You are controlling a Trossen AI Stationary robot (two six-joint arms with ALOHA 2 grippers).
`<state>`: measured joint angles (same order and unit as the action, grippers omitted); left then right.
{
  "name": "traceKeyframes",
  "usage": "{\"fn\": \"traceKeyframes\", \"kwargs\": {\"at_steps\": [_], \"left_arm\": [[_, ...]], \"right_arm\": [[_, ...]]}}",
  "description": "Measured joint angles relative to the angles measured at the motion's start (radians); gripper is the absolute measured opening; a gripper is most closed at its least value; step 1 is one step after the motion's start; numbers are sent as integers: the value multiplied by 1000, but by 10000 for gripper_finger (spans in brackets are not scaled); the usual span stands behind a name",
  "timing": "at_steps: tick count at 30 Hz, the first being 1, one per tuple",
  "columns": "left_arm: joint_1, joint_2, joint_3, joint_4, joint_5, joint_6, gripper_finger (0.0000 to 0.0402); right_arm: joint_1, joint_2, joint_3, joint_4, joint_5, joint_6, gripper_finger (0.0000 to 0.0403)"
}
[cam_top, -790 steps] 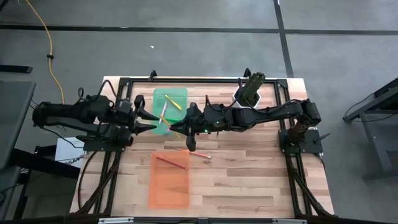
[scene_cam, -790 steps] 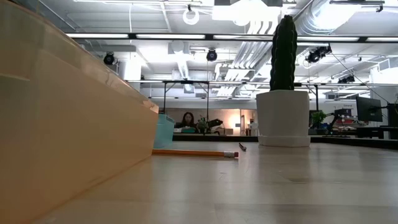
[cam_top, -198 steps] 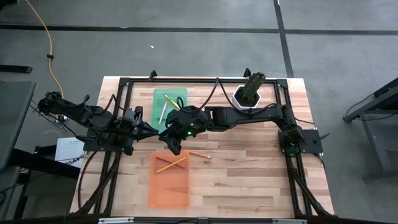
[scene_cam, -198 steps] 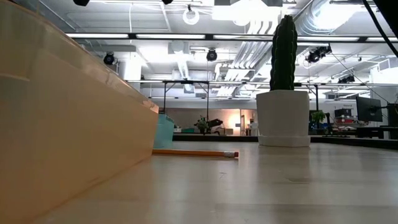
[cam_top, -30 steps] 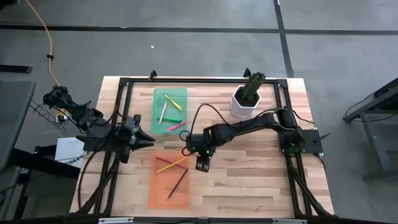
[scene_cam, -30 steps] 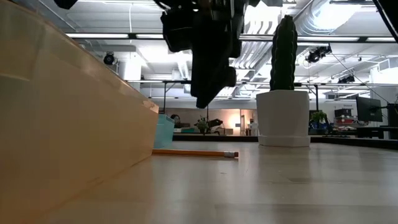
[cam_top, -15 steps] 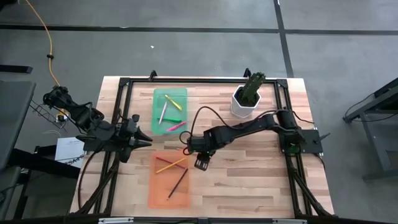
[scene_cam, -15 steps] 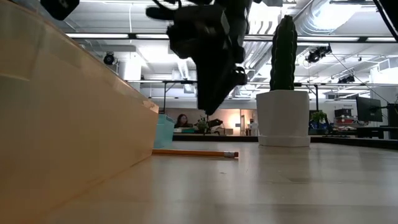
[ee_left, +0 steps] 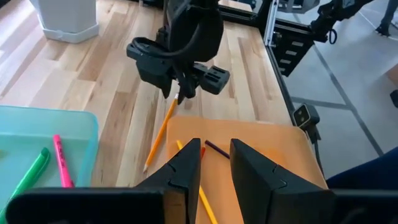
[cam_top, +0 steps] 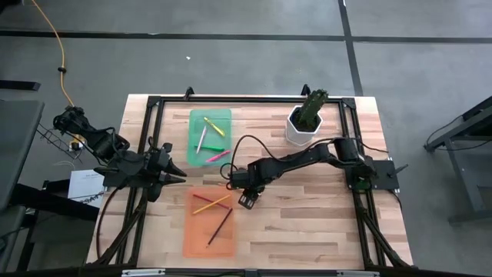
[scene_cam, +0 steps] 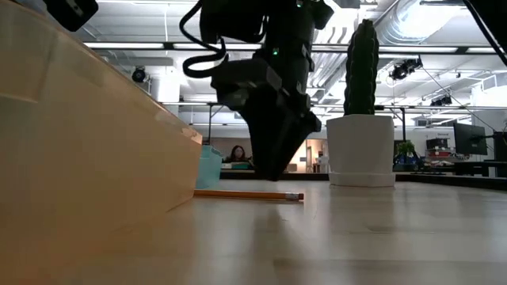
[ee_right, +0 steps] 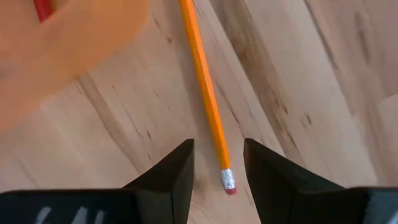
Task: Sort pens & pencils
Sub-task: Put the orange pencil into the orange bin
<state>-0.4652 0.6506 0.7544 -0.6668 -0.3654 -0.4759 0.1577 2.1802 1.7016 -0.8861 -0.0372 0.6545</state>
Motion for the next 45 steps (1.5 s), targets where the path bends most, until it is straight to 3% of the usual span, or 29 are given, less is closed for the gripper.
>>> {"fn": "traceKeyframes", "kwargs": {"at_steps": [21,45], "left_arm": [[0,0,0,-20,35,-31,74],[0,0,0,-20,42,-51,74]], "right_arm": [[-7,10,0,-13,36,-75,128],[-7,10,0,13,-87,-284,128]]}}
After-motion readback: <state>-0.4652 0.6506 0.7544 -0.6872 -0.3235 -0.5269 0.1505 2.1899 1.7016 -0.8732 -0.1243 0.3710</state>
